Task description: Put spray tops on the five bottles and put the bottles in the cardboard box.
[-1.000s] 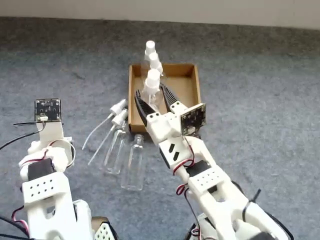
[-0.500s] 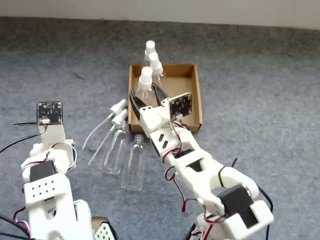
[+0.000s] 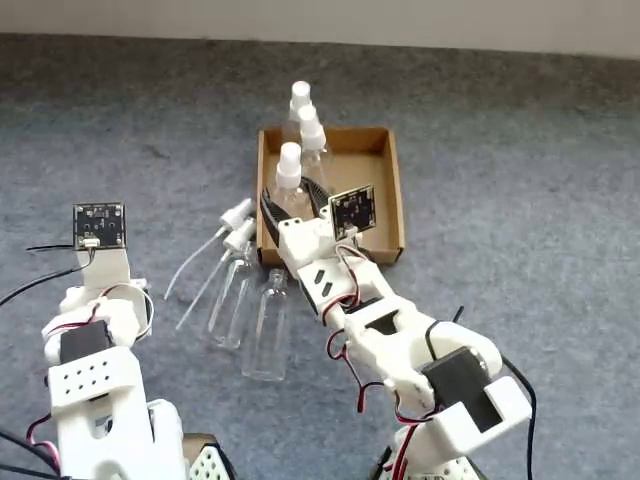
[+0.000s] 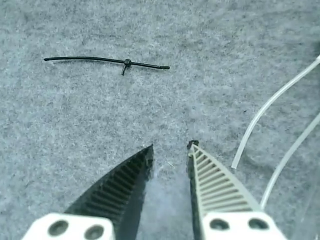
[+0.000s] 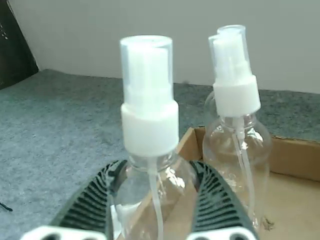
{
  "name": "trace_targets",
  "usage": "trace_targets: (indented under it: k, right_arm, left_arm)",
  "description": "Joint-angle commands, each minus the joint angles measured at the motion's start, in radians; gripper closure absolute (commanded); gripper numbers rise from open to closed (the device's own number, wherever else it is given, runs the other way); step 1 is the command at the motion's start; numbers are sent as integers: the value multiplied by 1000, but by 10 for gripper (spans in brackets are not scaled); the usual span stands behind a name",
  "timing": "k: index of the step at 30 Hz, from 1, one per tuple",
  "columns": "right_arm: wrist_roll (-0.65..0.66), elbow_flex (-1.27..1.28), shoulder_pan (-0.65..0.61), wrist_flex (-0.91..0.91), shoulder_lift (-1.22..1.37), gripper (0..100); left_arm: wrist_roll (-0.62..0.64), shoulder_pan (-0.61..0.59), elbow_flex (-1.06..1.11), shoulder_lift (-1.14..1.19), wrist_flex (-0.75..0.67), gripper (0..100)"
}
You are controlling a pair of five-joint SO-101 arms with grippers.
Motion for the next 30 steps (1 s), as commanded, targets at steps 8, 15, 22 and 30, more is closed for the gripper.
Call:
trace_targets:
  k: [8,15,22,30]
  right_arm:
    - [114,16,-18,-25,-7,929]
    - [112,16,-18,-25,-7,854]
    - [112,18,-16,-25,-13,848]
    - [114,61,-18,-25,-15,698]
  left_arm:
    - [-9,16,-4,-13,-18,888]
    - [-9,16,-4,-13,-18,888]
    - [-9,16,-4,-13,-18,888]
    - [-9,16,-4,-13,-18,888]
